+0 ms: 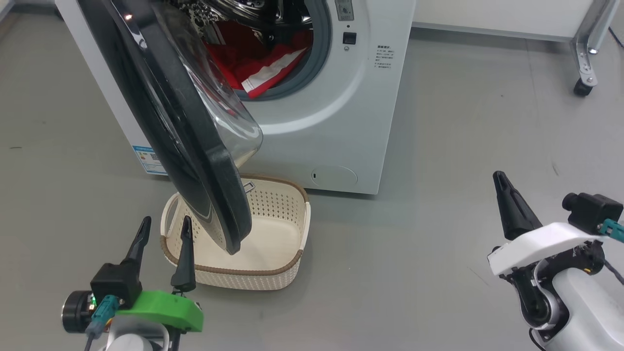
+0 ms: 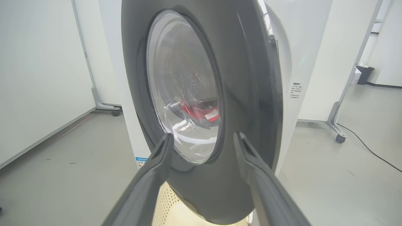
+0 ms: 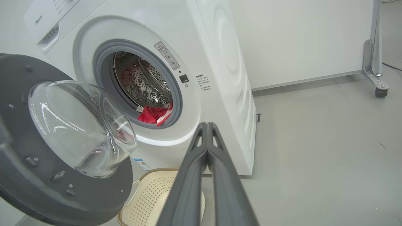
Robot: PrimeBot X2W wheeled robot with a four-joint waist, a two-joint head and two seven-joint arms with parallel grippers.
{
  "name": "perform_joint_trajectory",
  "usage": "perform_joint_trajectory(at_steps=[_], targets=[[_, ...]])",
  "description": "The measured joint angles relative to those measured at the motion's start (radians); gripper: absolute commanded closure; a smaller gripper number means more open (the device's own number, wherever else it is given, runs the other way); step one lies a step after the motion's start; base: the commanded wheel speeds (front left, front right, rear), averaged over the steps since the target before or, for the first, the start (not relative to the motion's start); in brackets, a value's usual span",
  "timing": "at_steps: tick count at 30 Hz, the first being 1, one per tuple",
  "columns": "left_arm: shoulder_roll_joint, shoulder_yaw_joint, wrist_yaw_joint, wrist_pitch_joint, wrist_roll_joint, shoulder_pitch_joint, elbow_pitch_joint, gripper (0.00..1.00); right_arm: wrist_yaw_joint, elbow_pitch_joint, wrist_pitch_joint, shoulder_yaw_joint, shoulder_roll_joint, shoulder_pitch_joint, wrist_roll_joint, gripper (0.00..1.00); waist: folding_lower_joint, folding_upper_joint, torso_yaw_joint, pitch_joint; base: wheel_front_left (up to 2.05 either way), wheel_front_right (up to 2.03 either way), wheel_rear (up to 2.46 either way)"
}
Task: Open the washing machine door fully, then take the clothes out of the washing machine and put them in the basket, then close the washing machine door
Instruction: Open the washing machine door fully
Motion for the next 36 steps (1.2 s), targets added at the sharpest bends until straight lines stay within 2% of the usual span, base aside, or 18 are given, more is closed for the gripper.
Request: perform_joint_trajectory(at_steps=[4,7,14,15,17,18,19,21,36], targets=[[0.0,0.025,0.0,0.0,0.0,0.013,0.0,0.0,-0.013,-0.023,-0.035,0.01,0.0,0.044,-0.033,1.0,0.0,0.0,-0.014,-0.012,0.0,0.0,0.0],[0.0,0.044,0.0,0.0,0.0,0.022,-0.001,0.0,-0.036,-0.04,-0.035,0.027,0.0,0.074,-0.084,1.0,0.0,0.0,-0.026,-0.018,0.0,0.0,0.0],[-0.003,0.058,-0.001,0.0,0.01,0.036,-0.005,0.0,-0.082,-0.081,-0.036,-0.009,-0.001,0.144,-0.11,1.0,0.0,0.0,-0.05,-0.029,0.0,0.0,0.0],[-0.003,0.058,-0.001,0.0,0.01,0.036,-0.005,0.0,-0.082,-0.081,-0.036,-0.009,-0.001,0.144,-0.11,0.94,0.0,0.0,-0.05,-0.029,0.0,0.0,0.0],[-0.004,0.063,-0.005,0.0,0.011,0.04,-0.006,0.0,-0.092,-0.095,-0.036,-0.02,0.001,0.155,-0.115,0.5,0.0,0.0,-0.057,-0.029,0.0,0.0,0.0],[-0.004,0.063,-0.007,0.0,0.012,0.042,-0.007,0.0,-0.099,-0.102,-0.036,-0.024,0.002,0.159,-0.123,0.03,-0.0001,0.0,-0.06,-0.028,0.0,0.0,0.0],[-0.004,0.061,-0.01,0.0,0.017,0.042,-0.007,0.0,-0.105,-0.109,-0.036,-0.031,0.002,0.164,-0.133,0.0,0.0,0.0,-0.062,-0.027,0.0,0.0,0.0],[-0.007,0.059,-0.01,0.0,0.019,0.042,-0.007,0.0,-0.115,-0.122,-0.037,-0.041,0.001,0.175,-0.15,0.0,0.0,0.0,-0.064,-0.024,0.0,0.0,0.0],[-0.02,0.061,-0.026,0.0,0.024,0.048,-0.009,0.0,-0.133,-0.219,-0.039,-0.113,0.043,0.226,-0.226,0.0,0.0,0.0,-0.068,-0.01,0.0,0.0,0.0]])
